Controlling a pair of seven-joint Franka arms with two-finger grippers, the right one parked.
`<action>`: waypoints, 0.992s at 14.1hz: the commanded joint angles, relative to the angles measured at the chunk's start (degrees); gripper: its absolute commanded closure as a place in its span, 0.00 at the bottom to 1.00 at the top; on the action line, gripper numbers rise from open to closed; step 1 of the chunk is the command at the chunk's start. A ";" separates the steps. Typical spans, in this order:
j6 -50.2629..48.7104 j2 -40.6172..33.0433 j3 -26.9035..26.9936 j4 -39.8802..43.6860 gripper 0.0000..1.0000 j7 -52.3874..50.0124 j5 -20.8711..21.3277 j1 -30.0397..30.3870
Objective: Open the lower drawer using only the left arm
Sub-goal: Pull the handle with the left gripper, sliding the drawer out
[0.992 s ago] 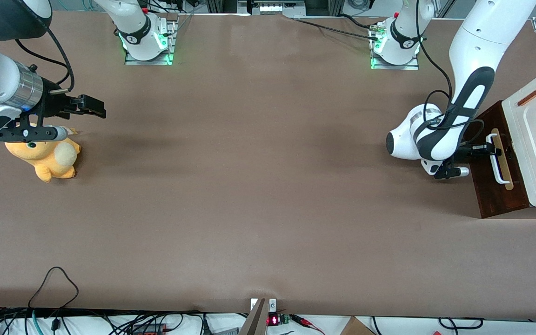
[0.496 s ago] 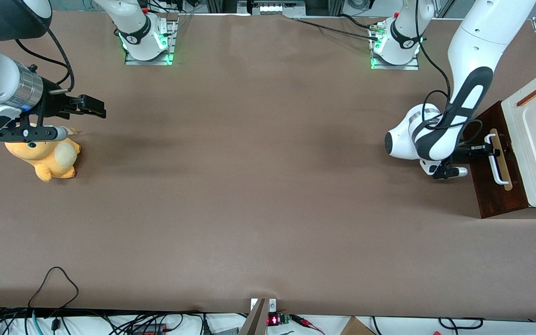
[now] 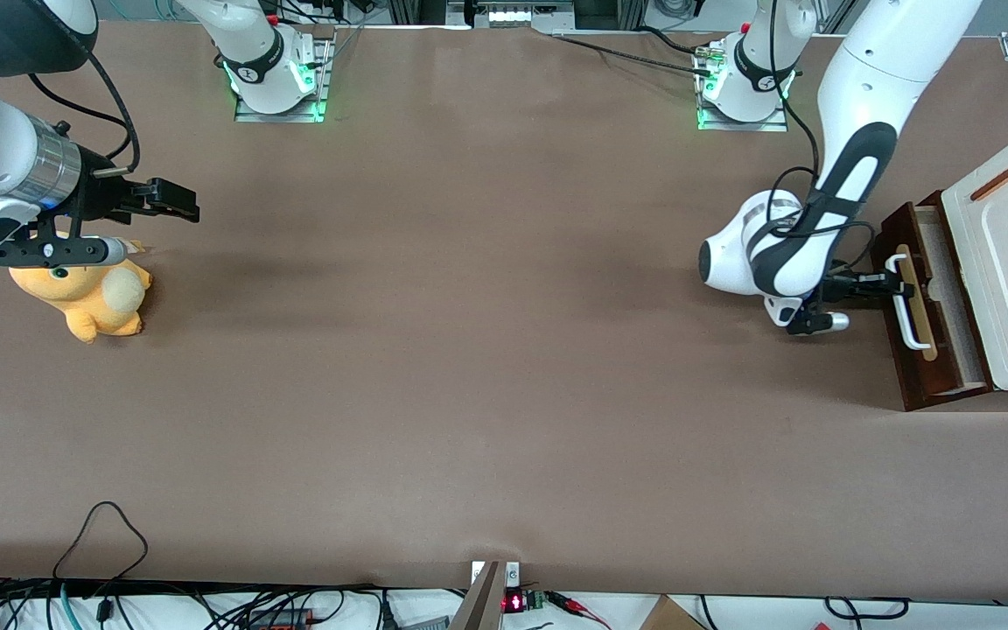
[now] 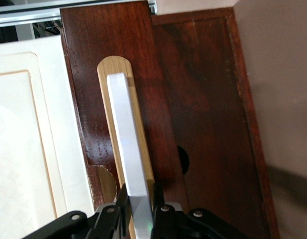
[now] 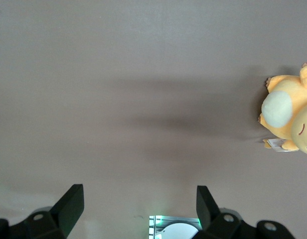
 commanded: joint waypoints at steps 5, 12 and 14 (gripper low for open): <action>0.29 -0.09 -2.80 4.00 1.00 2.60 -0.38 -3.26; 0.20 -0.09 -3.77 3.91 0.84 2.77 -0.73 -3.62; 0.20 -0.18 -3.77 3.91 0.53 3.21 -0.73 -3.62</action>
